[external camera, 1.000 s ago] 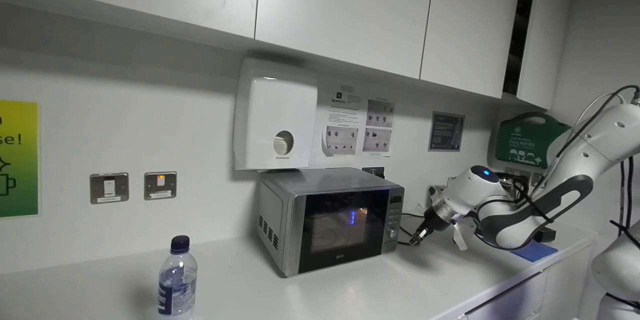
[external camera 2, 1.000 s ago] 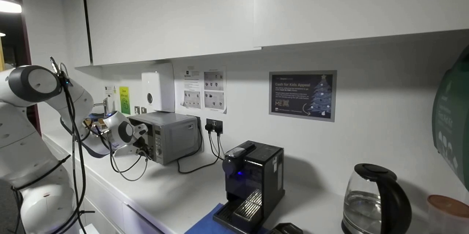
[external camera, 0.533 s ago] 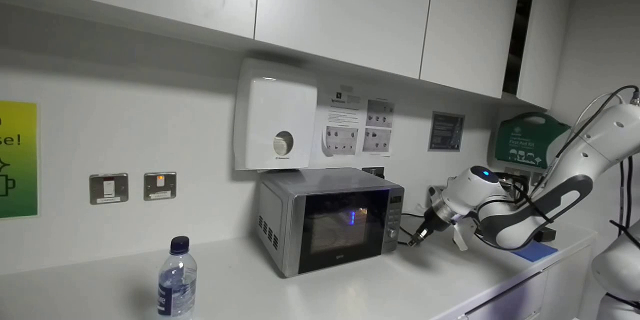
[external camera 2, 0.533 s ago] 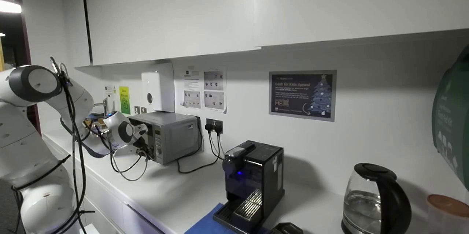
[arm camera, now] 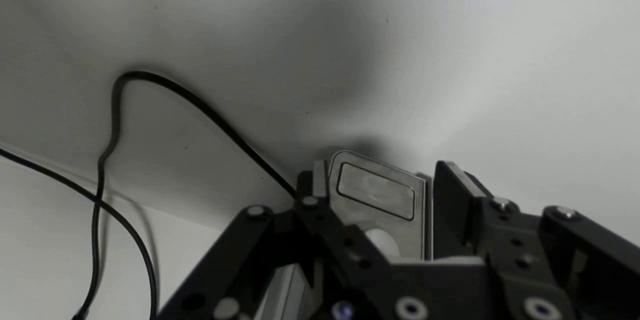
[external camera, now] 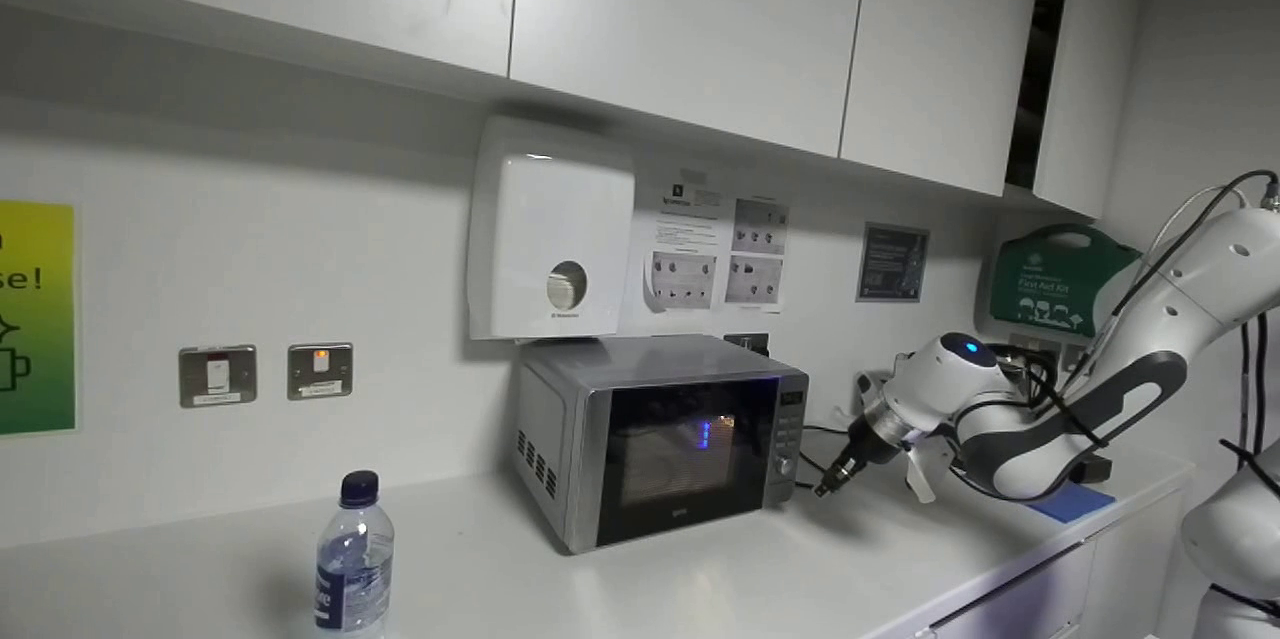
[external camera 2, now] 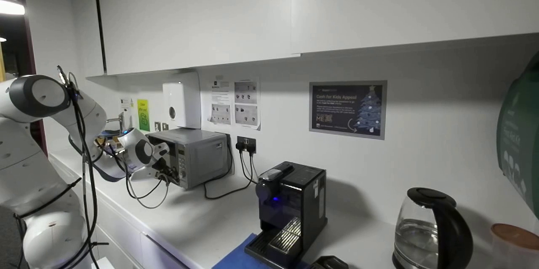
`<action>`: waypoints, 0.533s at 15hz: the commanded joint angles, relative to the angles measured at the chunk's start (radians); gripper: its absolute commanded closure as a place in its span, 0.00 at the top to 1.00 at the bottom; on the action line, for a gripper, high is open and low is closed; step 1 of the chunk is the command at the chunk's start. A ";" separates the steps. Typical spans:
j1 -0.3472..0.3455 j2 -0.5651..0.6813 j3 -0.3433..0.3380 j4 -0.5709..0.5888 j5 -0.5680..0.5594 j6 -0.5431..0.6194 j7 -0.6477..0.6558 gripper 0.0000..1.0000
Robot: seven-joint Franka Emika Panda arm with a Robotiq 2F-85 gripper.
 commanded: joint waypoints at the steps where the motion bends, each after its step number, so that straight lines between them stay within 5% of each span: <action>1: -0.097 -0.073 0.110 -0.011 -0.037 0.007 0.131 0.92; 3: -0.165 -0.118 0.193 -0.012 -0.043 0.020 0.224 1.00; 8: -0.302 -0.204 0.374 -0.007 -0.017 0.055 0.410 1.00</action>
